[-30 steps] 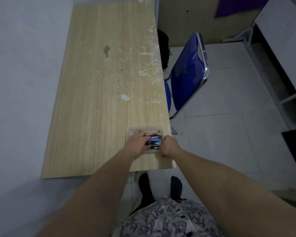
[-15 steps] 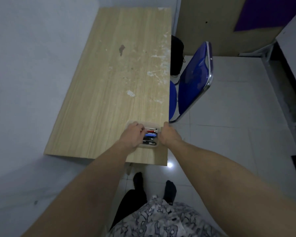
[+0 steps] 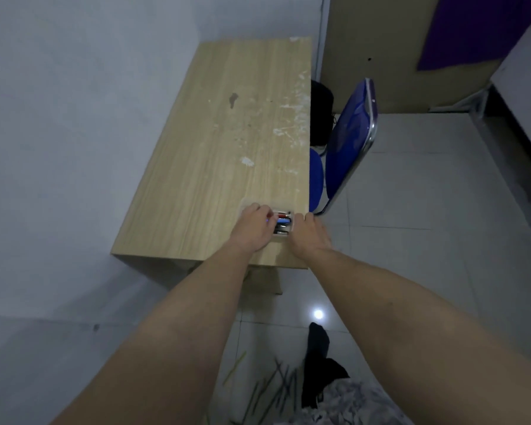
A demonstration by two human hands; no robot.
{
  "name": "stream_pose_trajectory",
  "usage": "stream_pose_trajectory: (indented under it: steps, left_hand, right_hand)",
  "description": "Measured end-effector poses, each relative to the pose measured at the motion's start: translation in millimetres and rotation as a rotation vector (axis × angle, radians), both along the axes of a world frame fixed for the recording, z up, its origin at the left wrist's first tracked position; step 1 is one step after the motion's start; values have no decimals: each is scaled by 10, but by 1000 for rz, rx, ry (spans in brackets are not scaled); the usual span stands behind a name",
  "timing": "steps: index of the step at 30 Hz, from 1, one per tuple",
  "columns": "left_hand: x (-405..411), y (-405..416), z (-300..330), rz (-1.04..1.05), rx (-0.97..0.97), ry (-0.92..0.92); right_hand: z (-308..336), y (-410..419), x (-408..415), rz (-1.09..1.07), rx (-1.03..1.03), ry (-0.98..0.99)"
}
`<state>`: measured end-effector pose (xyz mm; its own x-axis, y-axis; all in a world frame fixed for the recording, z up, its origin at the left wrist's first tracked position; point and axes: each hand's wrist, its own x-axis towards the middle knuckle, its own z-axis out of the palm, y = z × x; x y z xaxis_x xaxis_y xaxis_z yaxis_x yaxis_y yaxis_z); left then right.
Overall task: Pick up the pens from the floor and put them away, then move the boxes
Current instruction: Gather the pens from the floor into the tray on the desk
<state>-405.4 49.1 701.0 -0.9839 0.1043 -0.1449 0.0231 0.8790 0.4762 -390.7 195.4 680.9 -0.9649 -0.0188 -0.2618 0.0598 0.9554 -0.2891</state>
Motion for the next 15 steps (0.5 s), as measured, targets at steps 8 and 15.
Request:
stream_pose_trajectory:
  steps: [8,15]
  left_hand:
    - [1731,-779,164,95,-42,-33]
    - [2952,-993,277,37,-66,-85]
  right_hand:
    - [385,-618,1572,20,79,127]
    - [530,-964,2939,19,140,74]
